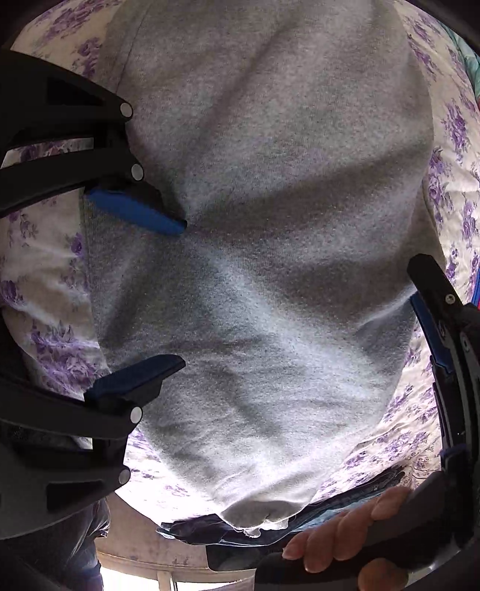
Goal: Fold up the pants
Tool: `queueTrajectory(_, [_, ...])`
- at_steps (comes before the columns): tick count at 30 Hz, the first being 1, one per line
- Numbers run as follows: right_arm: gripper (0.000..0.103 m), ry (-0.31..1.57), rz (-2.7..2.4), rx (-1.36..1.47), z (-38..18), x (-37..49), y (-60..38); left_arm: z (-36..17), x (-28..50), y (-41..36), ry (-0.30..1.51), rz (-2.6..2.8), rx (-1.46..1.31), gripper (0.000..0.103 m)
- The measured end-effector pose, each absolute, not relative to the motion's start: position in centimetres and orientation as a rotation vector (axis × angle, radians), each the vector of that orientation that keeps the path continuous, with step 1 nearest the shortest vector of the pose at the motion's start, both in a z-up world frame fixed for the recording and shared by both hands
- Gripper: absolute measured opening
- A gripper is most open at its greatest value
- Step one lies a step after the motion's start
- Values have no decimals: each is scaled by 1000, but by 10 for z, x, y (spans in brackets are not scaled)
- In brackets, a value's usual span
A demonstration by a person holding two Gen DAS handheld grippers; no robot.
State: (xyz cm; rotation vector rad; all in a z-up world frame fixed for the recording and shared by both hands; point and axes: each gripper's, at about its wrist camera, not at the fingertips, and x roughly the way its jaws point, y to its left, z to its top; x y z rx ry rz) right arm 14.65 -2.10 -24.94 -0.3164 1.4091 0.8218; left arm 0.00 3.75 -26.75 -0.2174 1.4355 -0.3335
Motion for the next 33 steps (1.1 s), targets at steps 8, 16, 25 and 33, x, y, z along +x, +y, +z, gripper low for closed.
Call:
queueTrajectory(8, [32,1409,860,-316,-244,164,-25,-267,1,39,1443,-329,-237,65])
queueTrajectory(16, [18,1514,894,-228,-268,167,-23,-262,1,43,1458,-266,-204,36])
queueTrajectory(25, [6,1420,738,-213,-263,193,-20,-274,4,41,1477,-288,-267,10])
queueTrajectory(33, [24,1493,733,-142,-267,204,-32,-256,14,77,1476,-278,-414,5])
